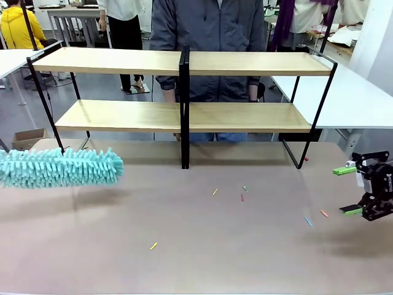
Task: Clean the shelves.
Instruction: Place the Duster on the table.
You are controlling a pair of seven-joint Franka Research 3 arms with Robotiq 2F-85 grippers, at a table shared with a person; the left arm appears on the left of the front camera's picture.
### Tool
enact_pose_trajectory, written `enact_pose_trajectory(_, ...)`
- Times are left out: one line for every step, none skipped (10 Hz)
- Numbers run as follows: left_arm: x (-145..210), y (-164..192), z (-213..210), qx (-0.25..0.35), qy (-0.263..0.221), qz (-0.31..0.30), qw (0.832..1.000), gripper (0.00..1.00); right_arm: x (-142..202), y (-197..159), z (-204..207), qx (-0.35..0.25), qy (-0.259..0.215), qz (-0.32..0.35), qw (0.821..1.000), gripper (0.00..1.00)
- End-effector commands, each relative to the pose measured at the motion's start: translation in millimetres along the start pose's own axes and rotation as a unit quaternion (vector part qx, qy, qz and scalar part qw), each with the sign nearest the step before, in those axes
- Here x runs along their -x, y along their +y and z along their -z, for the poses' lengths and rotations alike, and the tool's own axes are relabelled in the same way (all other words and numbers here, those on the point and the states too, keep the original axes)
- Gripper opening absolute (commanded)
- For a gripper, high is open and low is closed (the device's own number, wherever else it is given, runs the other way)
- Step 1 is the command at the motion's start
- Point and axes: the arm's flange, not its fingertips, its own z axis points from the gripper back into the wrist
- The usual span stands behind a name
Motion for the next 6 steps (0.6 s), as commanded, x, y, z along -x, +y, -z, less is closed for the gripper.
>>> enact_pose_trajectory(-8,-1,35,-0.021,-0.007,0.086,0.996,0.13,2,1,-3,-0.011,-0.001,0.012,1.000,1.00)
enact_pose_trajectory(-9,2,39,-0.015,-0.023,0.086,0.996,0.18,2,1,-3,-0.011,-0.001,0.012,1.000,1.00)
enact_pose_trajectory(-8,5,37,-0.017,-0.031,0.067,0.997,0.71,2,1,-3,-0.011,-0.001,0.012,1.000,1.00)
enact_pose_trajectory(-8,7,29,-0.029,-0.061,0.032,0.997,0.76,2,1,-3,-0.011,-0.001,0.012,1.000,1.00)
enact_pose_trajectory(-2,11,9,-0.062,-0.084,-0.029,0.994,0.76,2,1,-3,-0.011,-0.001,0.012,1.000,1.00)
enact_pose_trajectory(4,9,-9,-0.058,-0.118,-0.065,0.989,1.00,2,1,-3,-0.011,-0.001,0.012,1.000,1.00)
